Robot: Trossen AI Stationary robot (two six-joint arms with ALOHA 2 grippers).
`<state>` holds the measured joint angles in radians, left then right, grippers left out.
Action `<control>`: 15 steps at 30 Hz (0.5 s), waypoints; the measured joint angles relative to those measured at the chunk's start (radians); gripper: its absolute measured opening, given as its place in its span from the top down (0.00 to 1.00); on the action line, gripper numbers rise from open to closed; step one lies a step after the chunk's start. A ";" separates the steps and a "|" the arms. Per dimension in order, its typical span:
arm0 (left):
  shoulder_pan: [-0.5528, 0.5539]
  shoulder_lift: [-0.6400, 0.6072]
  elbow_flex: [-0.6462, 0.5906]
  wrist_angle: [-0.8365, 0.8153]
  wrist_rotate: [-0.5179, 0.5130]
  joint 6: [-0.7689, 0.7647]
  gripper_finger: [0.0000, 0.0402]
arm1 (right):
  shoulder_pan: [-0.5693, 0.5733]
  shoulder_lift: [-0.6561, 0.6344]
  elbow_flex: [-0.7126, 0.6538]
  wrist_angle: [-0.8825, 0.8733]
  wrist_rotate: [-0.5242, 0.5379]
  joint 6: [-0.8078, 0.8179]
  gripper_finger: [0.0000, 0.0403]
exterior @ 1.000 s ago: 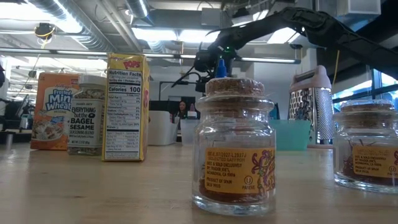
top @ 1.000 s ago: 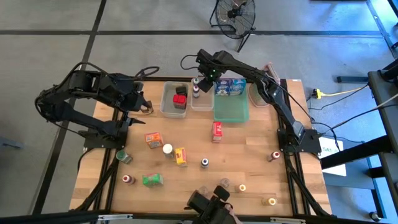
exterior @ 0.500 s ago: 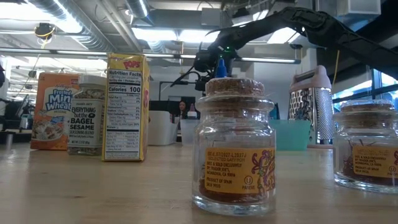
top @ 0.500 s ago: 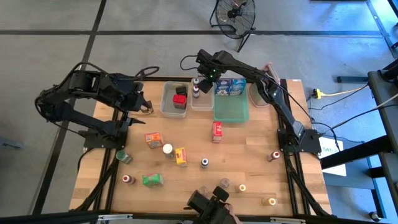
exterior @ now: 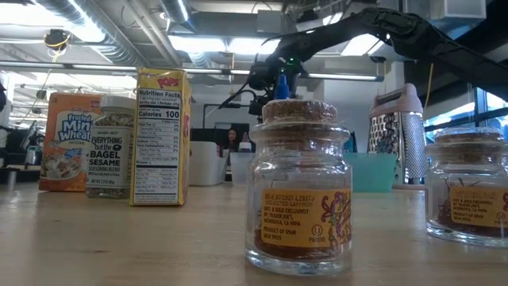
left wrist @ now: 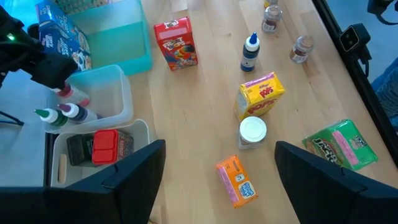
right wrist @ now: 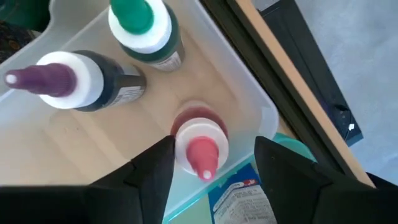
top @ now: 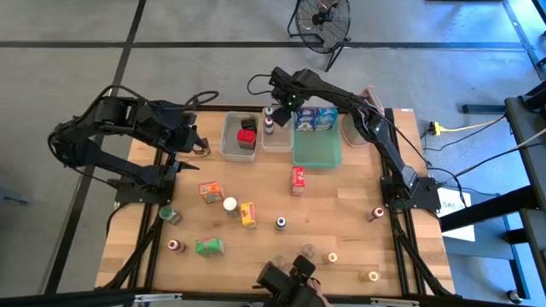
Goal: Pick & Place Kitchen Items
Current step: Put the pink food coloring bottle into the transparent bin, then put the red cereal box into the green bin
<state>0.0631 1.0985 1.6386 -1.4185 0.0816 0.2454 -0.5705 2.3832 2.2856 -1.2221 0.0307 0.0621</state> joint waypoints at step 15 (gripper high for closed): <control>0.000 0.000 0.000 -0.029 0.007 -0.085 0.26 | 0.032 -0.171 0.001 -0.001 -0.005 -0.003 0.45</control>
<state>0.0629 1.0985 1.6386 -1.4472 0.0891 0.1609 -0.5386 2.2120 2.2868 -1.2232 0.0253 0.0586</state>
